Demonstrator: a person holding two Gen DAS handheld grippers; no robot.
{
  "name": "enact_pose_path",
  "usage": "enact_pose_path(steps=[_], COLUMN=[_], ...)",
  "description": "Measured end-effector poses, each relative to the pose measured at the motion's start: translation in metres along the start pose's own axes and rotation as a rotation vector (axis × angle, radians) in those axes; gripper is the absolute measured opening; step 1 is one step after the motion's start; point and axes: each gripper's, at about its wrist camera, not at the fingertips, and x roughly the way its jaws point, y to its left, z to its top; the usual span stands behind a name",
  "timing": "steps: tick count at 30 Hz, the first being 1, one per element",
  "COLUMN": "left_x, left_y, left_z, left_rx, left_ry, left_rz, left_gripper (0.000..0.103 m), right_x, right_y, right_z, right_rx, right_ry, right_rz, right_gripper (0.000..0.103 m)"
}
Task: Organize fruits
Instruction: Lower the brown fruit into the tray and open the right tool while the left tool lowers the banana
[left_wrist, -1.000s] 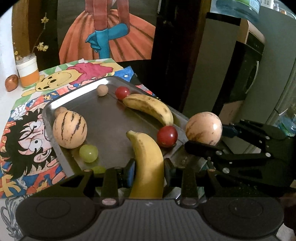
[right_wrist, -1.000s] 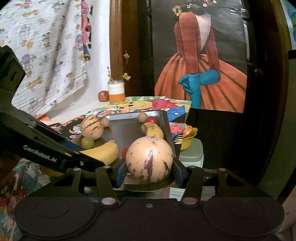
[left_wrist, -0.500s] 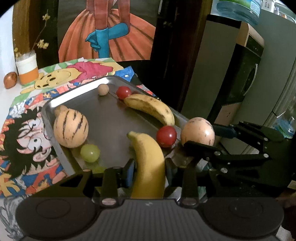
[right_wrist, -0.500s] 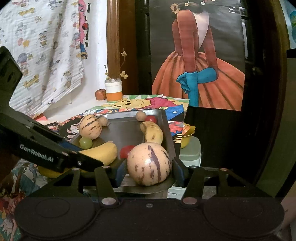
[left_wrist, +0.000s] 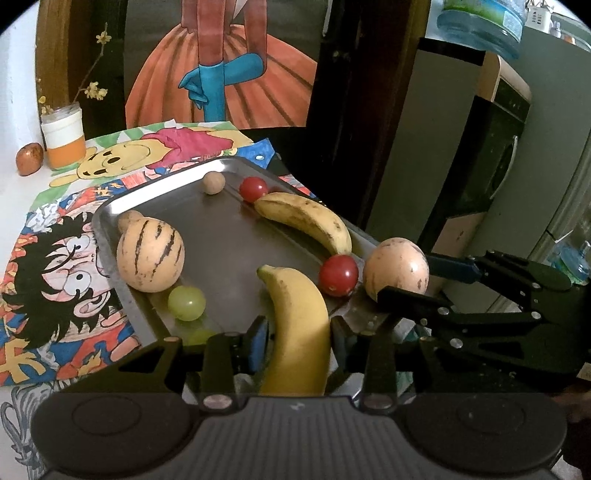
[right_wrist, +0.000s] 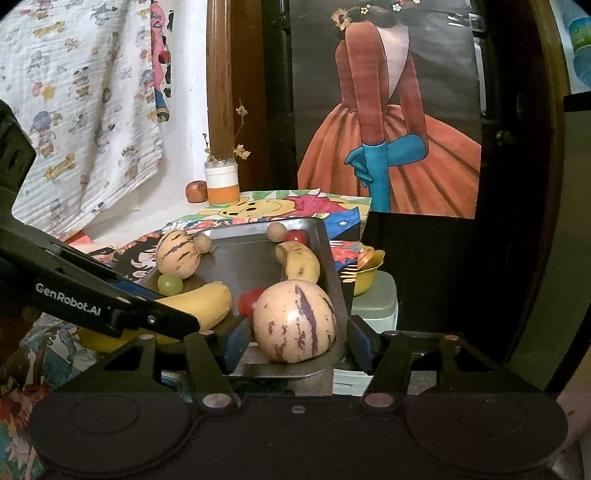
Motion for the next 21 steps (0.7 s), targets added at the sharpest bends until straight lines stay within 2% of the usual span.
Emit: enact_pose_path(steps=[10, 19, 21], left_x=[-0.015, -0.032, -0.034], left_y=[-0.008, -0.014, -0.014], left_z=[-0.005, -0.002, -0.003], left_rx=[0.022, 0.041, 0.032], left_ry=[-0.073, -0.14, -0.152], left_rz=[0.004, 0.029, 0.031], left_gripper=[0.045, 0.058, 0.064], right_x=[-0.011, -0.018, -0.019], right_y=[0.0, 0.0, 0.0], right_z=[-0.003, 0.003, 0.004], right_rx=[0.007, 0.006, 0.007], right_ry=[-0.034, -0.073, -0.077], right_rz=[-0.03, -0.054, -0.055], right_gripper=[0.08, 0.088, 0.09])
